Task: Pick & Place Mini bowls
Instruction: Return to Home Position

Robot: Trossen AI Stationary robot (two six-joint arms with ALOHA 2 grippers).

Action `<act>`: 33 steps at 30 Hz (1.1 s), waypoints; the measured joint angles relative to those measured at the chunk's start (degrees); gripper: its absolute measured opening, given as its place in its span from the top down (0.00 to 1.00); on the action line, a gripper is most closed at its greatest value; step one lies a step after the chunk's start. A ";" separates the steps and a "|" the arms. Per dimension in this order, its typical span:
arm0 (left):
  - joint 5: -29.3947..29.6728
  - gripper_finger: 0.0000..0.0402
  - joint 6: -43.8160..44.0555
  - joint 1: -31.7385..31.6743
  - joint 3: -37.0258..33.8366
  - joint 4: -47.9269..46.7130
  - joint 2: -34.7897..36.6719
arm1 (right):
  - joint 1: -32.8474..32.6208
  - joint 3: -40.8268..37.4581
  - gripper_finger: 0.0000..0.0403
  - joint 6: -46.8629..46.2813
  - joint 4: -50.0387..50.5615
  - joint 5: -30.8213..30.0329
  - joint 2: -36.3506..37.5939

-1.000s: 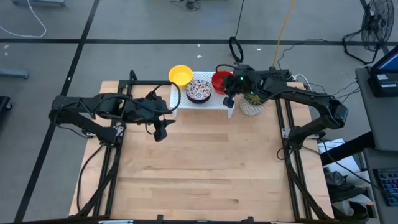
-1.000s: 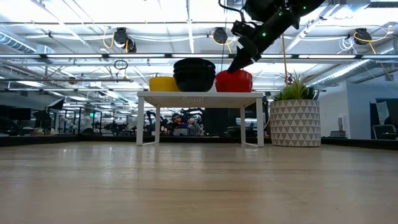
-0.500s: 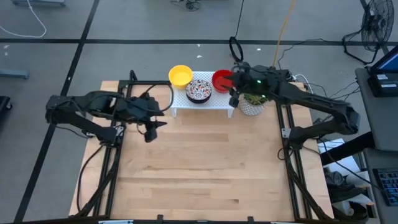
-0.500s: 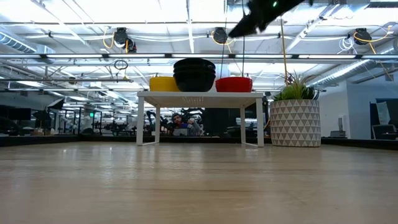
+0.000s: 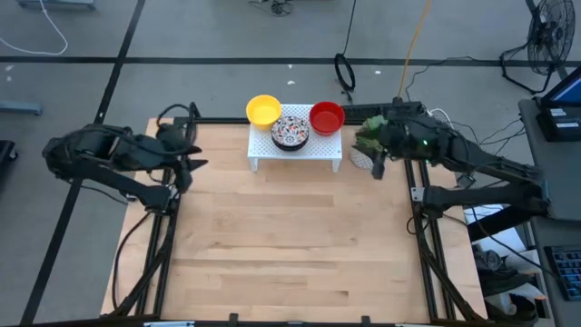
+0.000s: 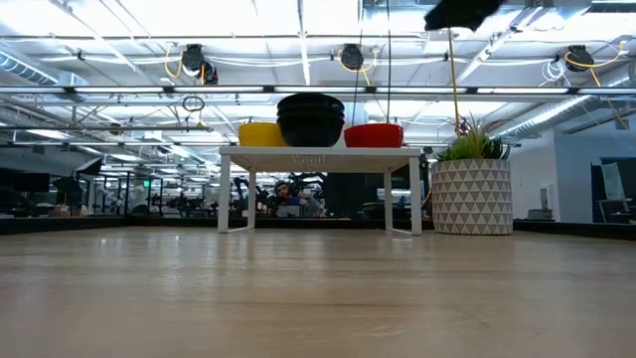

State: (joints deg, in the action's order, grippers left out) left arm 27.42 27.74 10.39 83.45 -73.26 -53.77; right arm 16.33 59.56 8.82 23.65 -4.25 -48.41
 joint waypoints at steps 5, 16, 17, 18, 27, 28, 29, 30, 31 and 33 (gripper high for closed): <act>4.06 0.56 -0.26 2.61 -5.28 3.56 4.47 | -0.01 -13.53 0.61 -4.11 -8.22 -0.02 8.87; 8.89 0.56 7.46 4.55 -22.12 7.94 14.16 | 0.01 -34.45 0.61 -10.03 -30.57 4.81 20.14; 9.76 0.56 9.09 4.53 -23.69 7.98 15.46 | 0.01 -35.66 0.61 -10.87 -32.10 6.12 20.53; 10.66 0.56 10.61 4.55 -25.34 8.16 16.70 | 0.01 -36.87 0.61 -11.61 -33.51 7.32 20.83; 13.11 0.56 12.39 4.55 -41.04 20.98 28.49 | 0.01 -49.51 0.61 -15.90 -51.74 8.91 21.63; 13.14 0.56 12.24 4.55 -42.56 22.91 29.64 | 0.01 -50.86 0.61 -16.30 -54.00 8.90 21.63; 13.13 0.56 12.25 4.55 -43.90 24.85 30.64 | 0.01 -52.19 0.61 -16.67 -56.04 8.90 21.64; 13.10 0.56 12.18 4.55 -45.18 26.73 31.41 | 0.04 -53.37 0.61 -17.05 -57.83 8.90 21.64; 13.07 0.56 11.73 4.59 -46.35 28.62 32.10 | 0.06 -54.43 0.61 -17.25 -59.50 8.90 21.62; 13.17 0.56 11.14 4.77 -48.22 31.89 33.42 | 0.06 -55.90 0.61 -17.44 -62.36 8.82 21.49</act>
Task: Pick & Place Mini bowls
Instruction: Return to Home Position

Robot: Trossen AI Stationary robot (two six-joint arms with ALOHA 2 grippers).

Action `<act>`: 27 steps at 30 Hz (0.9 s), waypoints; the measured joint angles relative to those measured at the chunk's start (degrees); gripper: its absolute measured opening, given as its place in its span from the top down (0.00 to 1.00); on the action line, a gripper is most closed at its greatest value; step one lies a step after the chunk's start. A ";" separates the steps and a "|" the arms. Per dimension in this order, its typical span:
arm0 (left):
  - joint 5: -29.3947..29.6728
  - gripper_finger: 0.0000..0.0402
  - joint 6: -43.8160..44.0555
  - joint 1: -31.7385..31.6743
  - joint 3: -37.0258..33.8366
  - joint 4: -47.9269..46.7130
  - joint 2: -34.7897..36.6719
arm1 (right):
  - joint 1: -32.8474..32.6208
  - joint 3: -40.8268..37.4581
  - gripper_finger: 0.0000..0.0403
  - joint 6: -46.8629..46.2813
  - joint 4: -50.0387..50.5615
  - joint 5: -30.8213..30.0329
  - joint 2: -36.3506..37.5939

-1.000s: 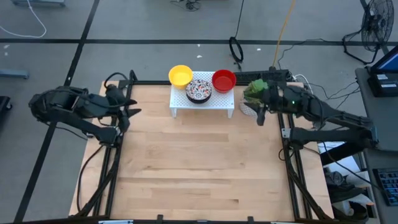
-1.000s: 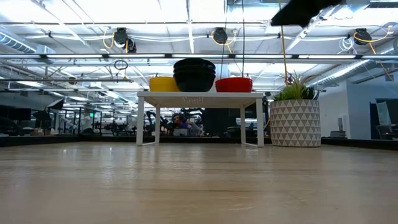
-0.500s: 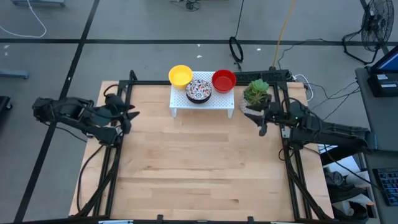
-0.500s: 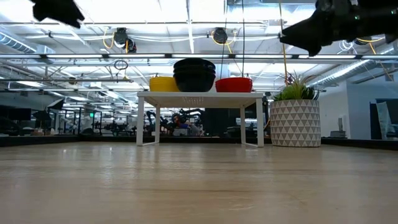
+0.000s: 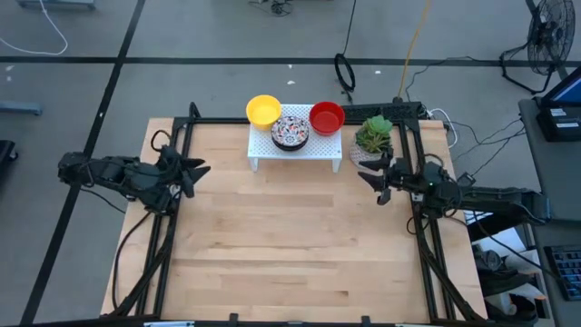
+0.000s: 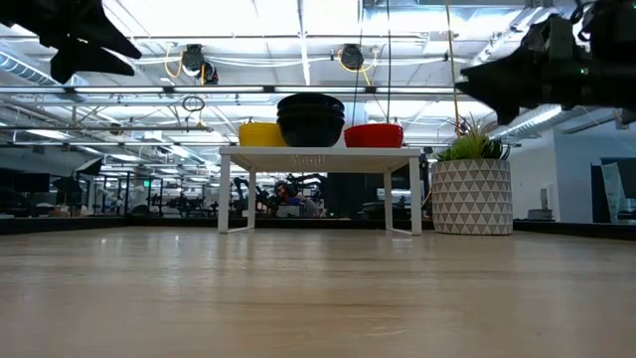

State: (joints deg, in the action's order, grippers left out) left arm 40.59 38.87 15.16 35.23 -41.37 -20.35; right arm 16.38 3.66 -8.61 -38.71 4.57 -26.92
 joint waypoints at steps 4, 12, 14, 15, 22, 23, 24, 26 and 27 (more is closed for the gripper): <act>3.71 0.56 -2.10 0.98 -3.49 9.56 1.53 | 0.00 -0.84 0.61 -0.03 -0.99 0.01 0.15; 7.11 0.56 -13.52 4.90 -7.29 22.44 2.15 | 0.00 -0.98 0.61 0.27 0.59 0.01 0.09; 7.71 0.56 -12.99 6.10 -7.82 22.50 2.13 | 0.00 -1.00 0.61 0.29 2.56 0.01 0.11; 8.09 0.56 -12.51 6.70 -8.31 22.63 2.13 | 0.00 -1.02 0.61 0.27 3.48 0.01 0.09; 9.04 0.56 -13.59 10.99 -17.77 36.42 2.09 | 0.00 -1.05 0.61 0.27 8.20 -0.20 0.04; 9.08 0.56 -14.61 11.39 -19.38 39.48 2.09 | 0.00 -1.06 0.61 0.27 8.14 -0.21 0.04; 9.06 0.56 -15.78 11.74 -20.76 42.27 2.09 | 0.00 -1.07 0.61 0.27 8.14 -0.22 0.04; 9.15 0.56 -17.50 12.28 -23.39 47.38 2.09 | 0.00 -1.09 0.61 0.27 8.15 -0.29 0.04; 9.15 0.56 -18.07 12.45 -24.67 49.50 2.09 | 0.00 -1.09 0.61 0.27 8.17 -0.40 0.04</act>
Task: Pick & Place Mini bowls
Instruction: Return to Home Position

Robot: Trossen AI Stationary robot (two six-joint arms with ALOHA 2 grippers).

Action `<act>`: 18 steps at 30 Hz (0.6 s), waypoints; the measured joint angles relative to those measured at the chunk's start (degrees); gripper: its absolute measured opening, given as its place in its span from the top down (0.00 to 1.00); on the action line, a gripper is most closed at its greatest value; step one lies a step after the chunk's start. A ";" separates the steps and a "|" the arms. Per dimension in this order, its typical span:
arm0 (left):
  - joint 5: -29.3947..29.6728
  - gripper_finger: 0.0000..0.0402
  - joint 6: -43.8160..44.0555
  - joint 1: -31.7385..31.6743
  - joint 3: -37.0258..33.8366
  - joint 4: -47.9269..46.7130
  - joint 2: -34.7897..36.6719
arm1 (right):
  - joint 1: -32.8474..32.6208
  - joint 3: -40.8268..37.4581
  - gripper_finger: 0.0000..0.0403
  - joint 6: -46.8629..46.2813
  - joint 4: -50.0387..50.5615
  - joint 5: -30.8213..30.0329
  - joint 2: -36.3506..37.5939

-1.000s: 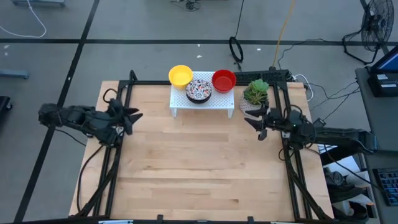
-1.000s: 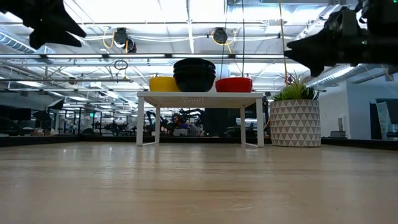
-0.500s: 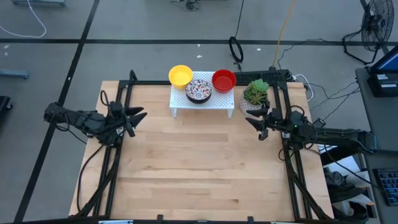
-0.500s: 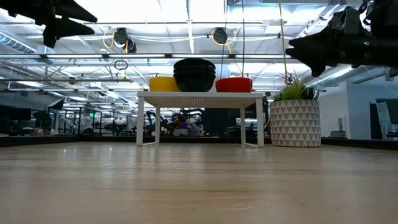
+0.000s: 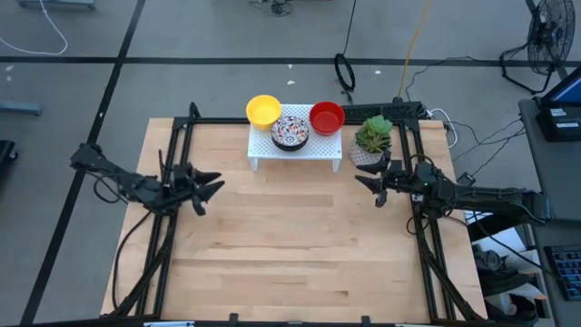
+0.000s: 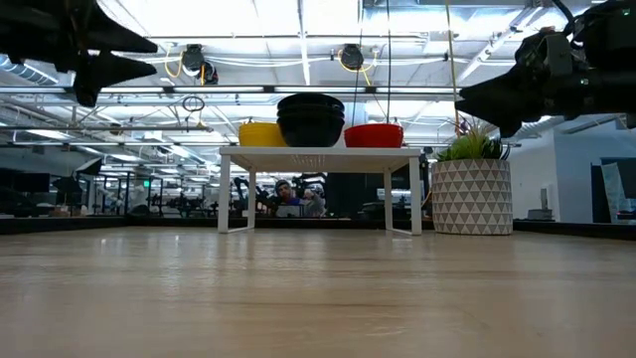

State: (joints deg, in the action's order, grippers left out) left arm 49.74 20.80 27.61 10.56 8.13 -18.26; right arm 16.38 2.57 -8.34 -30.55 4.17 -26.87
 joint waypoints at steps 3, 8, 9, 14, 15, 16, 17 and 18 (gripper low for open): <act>0.01 0.56 -0.08 0.35 -3.66 4.05 0.00 | 0.00 0.00 0.61 0.00 0.68 -1.67 0.00; -0.01 0.56 3.38 0.40 -8.77 7.29 0.00 | 0.02 -0.02 0.61 0.00 3.55 -8.25 -0.02; 0.00 0.56 3.69 0.39 -9.45 7.68 0.02 | 0.02 -0.02 0.61 0.04 4.23 -9.59 -0.02; 3.50 0.56 7.42 0.38 -9.74 4.15 -0.05 | 0.02 -0.07 0.61 0.02 8.19 -15.93 -0.04; 4.86 0.56 7.33 0.38 -9.71 3.88 -0.06 | 0.02 -0.07 0.61 0.00 8.95 -17.07 -0.04; 6.60 0.56 6.43 0.38 -9.71 3.51 -0.08 | 0.02 -0.07 0.61 0.01 9.55 -18.19 -0.04; 8.64 0.56 4.99 0.34 -9.71 3.35 -0.09 | 0.02 -0.07 0.61 0.02 9.99 -19.27 -0.04; 10.89 0.56 3.70 0.24 -9.71 3.29 -0.09 | 0.02 -0.07 0.61 0.00 10.36 -19.87 -0.04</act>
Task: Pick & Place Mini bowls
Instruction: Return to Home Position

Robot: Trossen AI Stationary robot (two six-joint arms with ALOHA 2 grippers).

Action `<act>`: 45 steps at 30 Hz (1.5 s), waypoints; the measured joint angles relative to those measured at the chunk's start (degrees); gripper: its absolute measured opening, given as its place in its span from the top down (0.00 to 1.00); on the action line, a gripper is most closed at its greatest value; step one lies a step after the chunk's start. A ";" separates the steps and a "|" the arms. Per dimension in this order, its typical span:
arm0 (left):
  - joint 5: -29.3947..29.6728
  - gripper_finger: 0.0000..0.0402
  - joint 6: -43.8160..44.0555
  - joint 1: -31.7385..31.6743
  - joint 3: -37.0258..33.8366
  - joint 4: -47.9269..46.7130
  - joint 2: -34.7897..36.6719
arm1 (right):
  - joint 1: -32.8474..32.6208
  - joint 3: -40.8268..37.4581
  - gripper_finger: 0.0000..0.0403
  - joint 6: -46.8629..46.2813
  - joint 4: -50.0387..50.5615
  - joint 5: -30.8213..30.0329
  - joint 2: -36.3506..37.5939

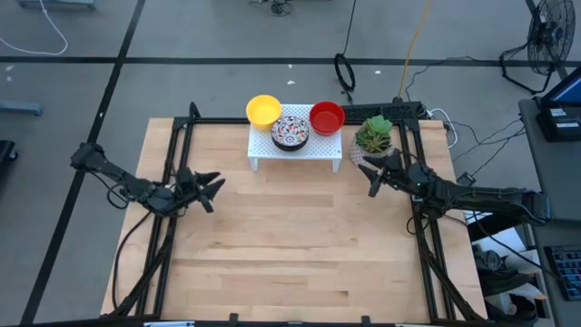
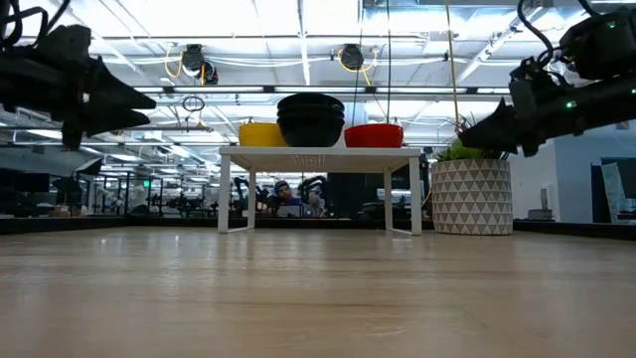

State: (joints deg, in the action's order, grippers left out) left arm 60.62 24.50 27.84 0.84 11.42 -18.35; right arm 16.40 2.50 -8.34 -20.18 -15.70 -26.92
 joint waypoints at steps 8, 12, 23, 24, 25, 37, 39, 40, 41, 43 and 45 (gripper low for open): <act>8.43 0.56 -8.28 -0.92 0.02 -1.00 0.00 | 0.00 0.00 0.61 -1.82 0.29 -0.94 0.00; 8.43 0.56 -7.91 -0.92 0.02 -0.99 0.00 | 0.00 0.00 0.61 -1.38 0.37 -0.79 0.00; 8.39 0.56 -7.88 -0.92 0.07 -0.92 0.00 | 0.00 0.00 0.61 -5.57 0.37 -0.80 0.00; 8.39 0.56 -7.88 -0.92 0.07 -0.92 0.00 | 0.00 0.00 0.61 -5.18 0.37 -0.81 0.00; 8.37 0.56 -7.88 -0.92 0.07 -0.92 0.00 | 0.00 0.00 0.61 -4.46 0.37 -0.81 0.00; 8.28 0.56 -7.86 -0.92 0.09 -0.90 5.95 | 0.00 0.00 0.61 -1.05 0.37 -0.75 0.00; 8.30 0.56 -7.83 -0.92 0.09 -0.90 8.46 | 0.00 0.00 0.61 -1.05 0.37 -0.75 0.02; 8.33 0.56 -7.83 -0.92 0.10 -0.85 9.61 | 0.00 0.00 0.61 -1.05 0.37 -0.75 0.02; 8.33 0.56 -7.83 -0.92 0.11 -0.87 10.77 | 0.00 0.00 0.61 -1.05 0.37 -0.75 0.00; 8.33 0.56 -7.83 -0.92 0.11 -0.87 12.86 | 0.00 0.00 0.61 -1.05 0.37 -0.75 0.02; 8.37 0.56 -7.83 -0.92 0.11 -0.86 14.60 | 0.00 0.00 0.61 -1.05 0.37 -0.73 0.02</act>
State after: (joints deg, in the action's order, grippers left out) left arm 68.99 16.67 26.92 0.95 10.57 -3.75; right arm 16.40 2.50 -9.39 -19.81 -16.43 -26.89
